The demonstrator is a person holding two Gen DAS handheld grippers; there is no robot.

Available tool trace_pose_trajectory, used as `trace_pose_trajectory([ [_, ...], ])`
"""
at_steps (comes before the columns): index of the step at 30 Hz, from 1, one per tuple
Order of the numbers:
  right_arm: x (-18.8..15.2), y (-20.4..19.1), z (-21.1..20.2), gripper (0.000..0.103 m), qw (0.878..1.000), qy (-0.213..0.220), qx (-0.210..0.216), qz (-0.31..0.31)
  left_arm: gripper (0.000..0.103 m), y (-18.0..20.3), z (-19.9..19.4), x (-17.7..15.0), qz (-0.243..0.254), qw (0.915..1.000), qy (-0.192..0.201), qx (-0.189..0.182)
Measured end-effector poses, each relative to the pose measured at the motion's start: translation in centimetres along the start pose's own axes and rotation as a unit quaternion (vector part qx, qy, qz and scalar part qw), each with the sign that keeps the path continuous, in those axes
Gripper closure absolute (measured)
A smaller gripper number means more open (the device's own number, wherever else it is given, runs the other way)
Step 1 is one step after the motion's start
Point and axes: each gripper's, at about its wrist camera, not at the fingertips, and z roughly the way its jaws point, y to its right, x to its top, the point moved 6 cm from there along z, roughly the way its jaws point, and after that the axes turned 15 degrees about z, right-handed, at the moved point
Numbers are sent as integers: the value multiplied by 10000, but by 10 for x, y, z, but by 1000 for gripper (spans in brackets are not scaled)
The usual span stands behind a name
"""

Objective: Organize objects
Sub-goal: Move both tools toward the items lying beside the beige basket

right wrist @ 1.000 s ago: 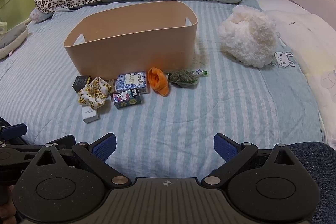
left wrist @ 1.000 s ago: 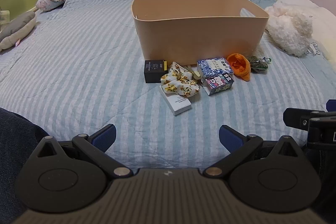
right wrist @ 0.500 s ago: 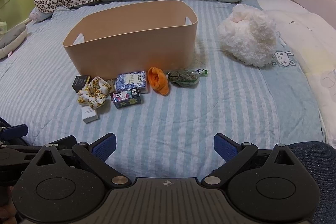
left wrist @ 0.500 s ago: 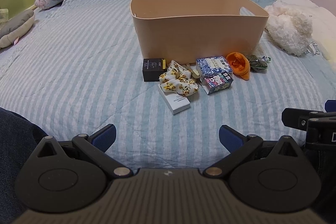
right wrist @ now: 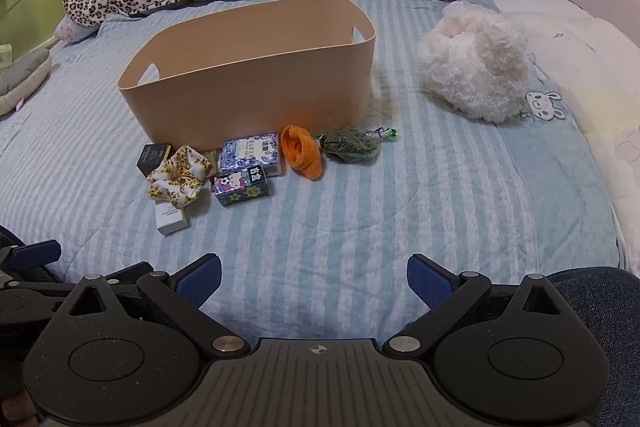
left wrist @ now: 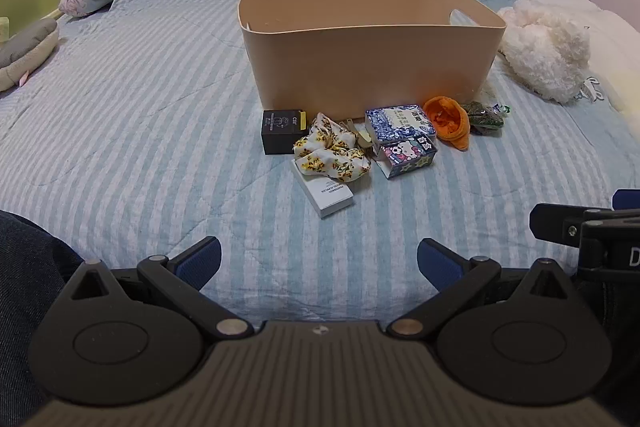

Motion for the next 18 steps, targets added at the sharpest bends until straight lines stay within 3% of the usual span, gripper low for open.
trace_pose_trajectory([
  [18, 13, -3, 14, 3, 9998, -11, -151, -97, 0, -18, 11, 10, -244, 9997, -36, 4],
])
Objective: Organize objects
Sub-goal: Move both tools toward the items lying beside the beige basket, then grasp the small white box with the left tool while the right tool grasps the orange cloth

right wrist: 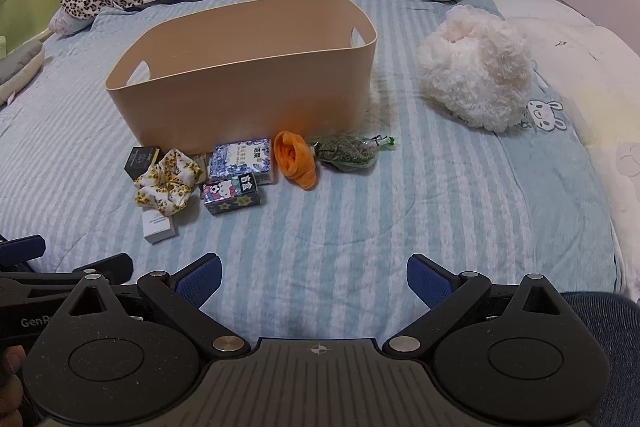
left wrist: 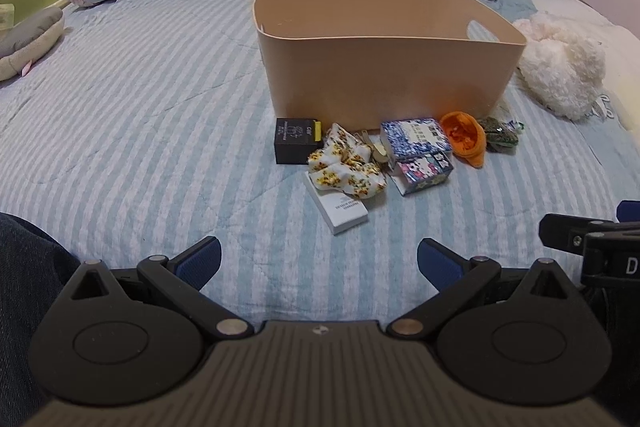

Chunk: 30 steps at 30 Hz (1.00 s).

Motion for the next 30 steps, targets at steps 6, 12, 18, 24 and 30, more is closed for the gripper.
trace_pose_trajectory([
  [6, 15, 0, 8, 4, 9999, 84, -55, -70, 0, -11, 11, 9, -100, 9999, 10, 119],
  [12, 34, -1, 21, 10, 9996, 180, -112, -161, 0, -15, 30, 14, -157, 9998, -51, 128],
  [18, 46, -5, 44, 15, 9993, 105, -156, -331, 0, -16, 52, 15, -284, 9994, -171, 25],
  [24, 53, -17, 65, 24, 9988, -15, 2, -489, 0, -18, 73, 11, -401, 9988, -293, 13],
  [30, 51, -20, 89, 42, 9992, -234, 127, -301, 0, -21, 91, 5, -640, 9964, -523, -186],
])
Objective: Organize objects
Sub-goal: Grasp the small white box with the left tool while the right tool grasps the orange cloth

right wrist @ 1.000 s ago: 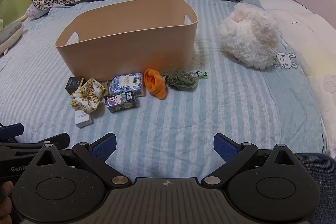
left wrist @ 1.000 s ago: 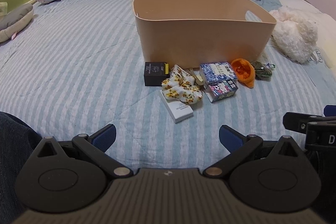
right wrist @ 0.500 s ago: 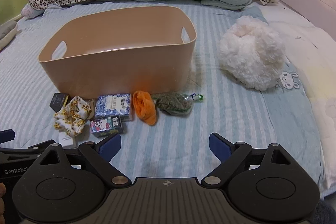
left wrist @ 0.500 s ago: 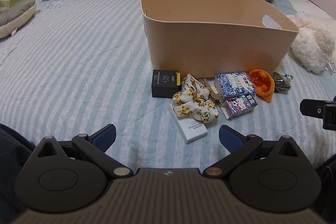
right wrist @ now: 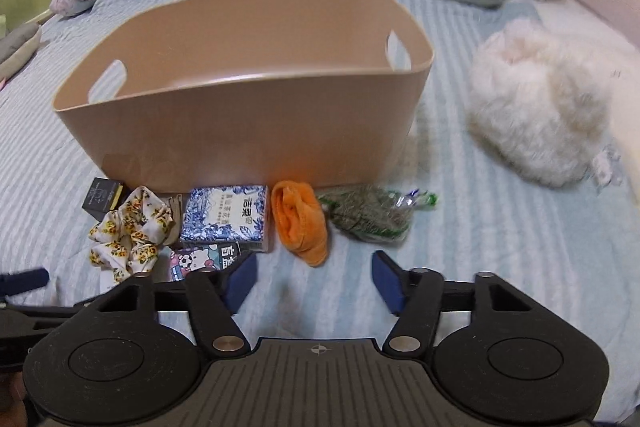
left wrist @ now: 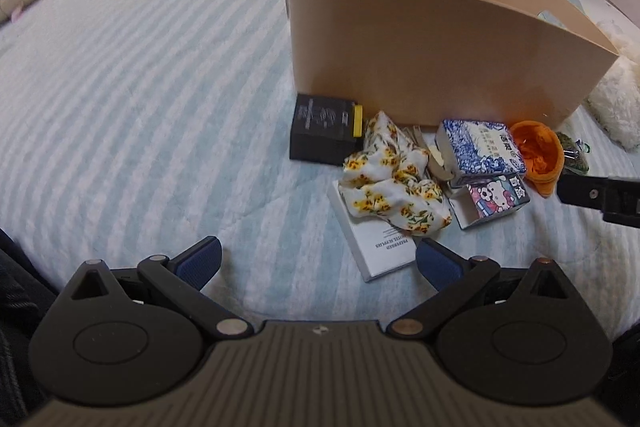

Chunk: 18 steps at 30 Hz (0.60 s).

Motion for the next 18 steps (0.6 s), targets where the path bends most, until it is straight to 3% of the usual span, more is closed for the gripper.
trace_pose_trajectory([
  [8, 0, 12, 24, 55, 9984, -153, 52, 544, 1, 8, 15, 6, 51, 10000, -43, -74],
  [10, -2, 10, 30, 58, 9976, -264, 123, 635, 12, 7, 16, 6, 61, 9999, -56, 59],
  [12, -2, 5, 36, 59, 9971, -340, 175, 662, 12, 5, 16, 6, 2, 10000, -44, 49],
  [18, -2, -8, 41, 59, 9974, -360, 210, 594, 28, 3, 8, 1, 75, 9999, -21, 123],
])
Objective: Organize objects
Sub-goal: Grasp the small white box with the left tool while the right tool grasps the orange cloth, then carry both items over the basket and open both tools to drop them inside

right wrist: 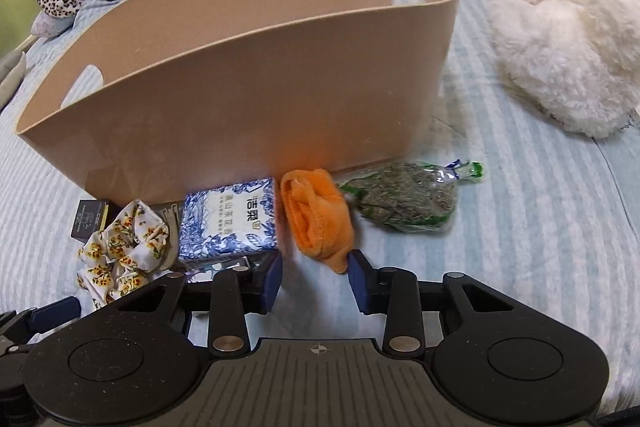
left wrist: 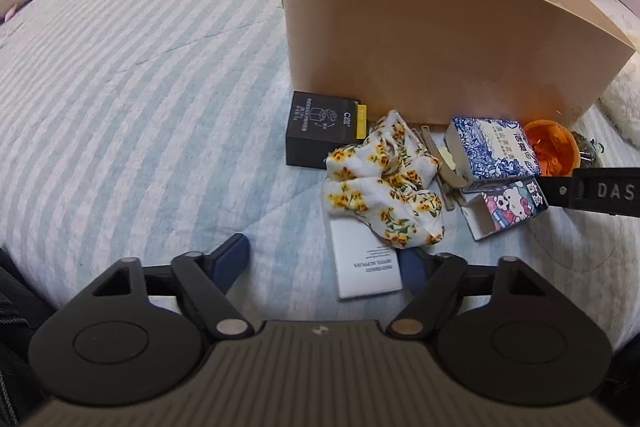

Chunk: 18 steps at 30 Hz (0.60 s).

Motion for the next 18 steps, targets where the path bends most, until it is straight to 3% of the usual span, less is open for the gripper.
trace_pose_trajectory([
  [2, -1, -2, 4, 62, 10000, -17, -44, -12, 35, 0, -3, -1, 19, 10000, 47, -1],
  [3, -2, -5, 5, 66, 10000, -14, -73, -29, 45, 0, -5, -2, 50, 9999, 89, -2],
  [5, -3, -7, 5, 94, 10000, 49, -33, -57, 65, -1, -9, -2, 118, 9998, 150, 24],
  [6, -4, -7, 4, 98, 9999, 90, -30, -78, 70, -2, -11, -2, 134, 9998, 175, 11],
  [9, -6, -10, -2, 100, 9996, 205, -49, -182, 70, -11, -15, -4, 38, 9997, 230, -95],
  [18, -9, -9, -27, 100, 9989, 452, 134, -77, 70, -42, -38, 10, -69, 9976, 631, 266],
])
